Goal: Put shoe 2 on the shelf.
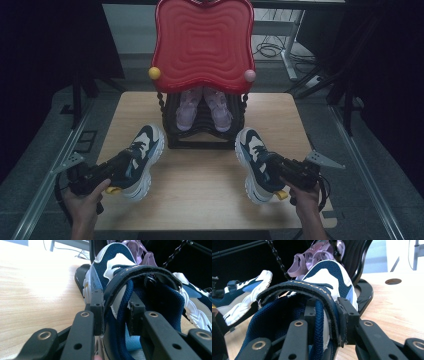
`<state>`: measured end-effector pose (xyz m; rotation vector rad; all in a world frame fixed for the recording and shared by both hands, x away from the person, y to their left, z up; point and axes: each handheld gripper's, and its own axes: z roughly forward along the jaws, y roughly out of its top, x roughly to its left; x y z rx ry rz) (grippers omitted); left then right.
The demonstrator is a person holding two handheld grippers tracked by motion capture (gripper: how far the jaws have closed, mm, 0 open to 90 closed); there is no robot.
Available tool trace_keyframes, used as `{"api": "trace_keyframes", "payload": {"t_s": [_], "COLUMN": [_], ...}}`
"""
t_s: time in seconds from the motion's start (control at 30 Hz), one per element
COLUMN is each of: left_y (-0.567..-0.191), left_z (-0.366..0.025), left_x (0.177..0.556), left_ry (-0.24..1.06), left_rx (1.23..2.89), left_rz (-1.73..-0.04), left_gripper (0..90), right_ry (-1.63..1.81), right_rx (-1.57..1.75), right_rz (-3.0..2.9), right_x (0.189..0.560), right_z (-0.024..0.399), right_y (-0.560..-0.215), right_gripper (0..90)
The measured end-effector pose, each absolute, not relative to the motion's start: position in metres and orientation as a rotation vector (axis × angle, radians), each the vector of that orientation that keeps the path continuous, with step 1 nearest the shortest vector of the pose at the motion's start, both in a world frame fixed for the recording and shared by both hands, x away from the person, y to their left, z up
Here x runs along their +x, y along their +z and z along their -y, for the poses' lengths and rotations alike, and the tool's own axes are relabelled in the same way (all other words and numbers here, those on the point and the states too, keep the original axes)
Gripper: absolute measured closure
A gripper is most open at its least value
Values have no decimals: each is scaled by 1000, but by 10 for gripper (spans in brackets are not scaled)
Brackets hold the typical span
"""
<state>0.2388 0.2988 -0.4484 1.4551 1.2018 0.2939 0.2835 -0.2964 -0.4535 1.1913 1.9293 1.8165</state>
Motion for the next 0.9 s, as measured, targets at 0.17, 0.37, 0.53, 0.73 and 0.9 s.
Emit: {"api": "trace_keyframes", "payload": {"t_s": [0.17, 0.37, 0.53, 0.73, 0.9], "left_y": [-445, -439, -431, -424, -422], "left_z": [-298, -300, -303, -302, -301], "left_x": [239, 242, 248, 255, 259], "left_ry": [318, 324, 336, 342, 342], "left_rx": [1434, 1416, 1391, 1385, 1378], "left_rz": [-1191, -1186, -1177, -1163, -1154], "left_gripper": [720, 719, 719, 720, 720], "right_ry": [1822, 1842, 1854, 1851, 1841], "right_rx": [1182, 1179, 1177, 1164, 1140], "right_rz": [-1881, -1844, -1800, -1763, -1741], "right_x": [284, 289, 293, 300, 302], "right_z": [301, 304, 306, 306, 308], "right_y": [-450, -444, -437, -425, -416], "right_gripper": [715, 716, 716, 717, 719]}}
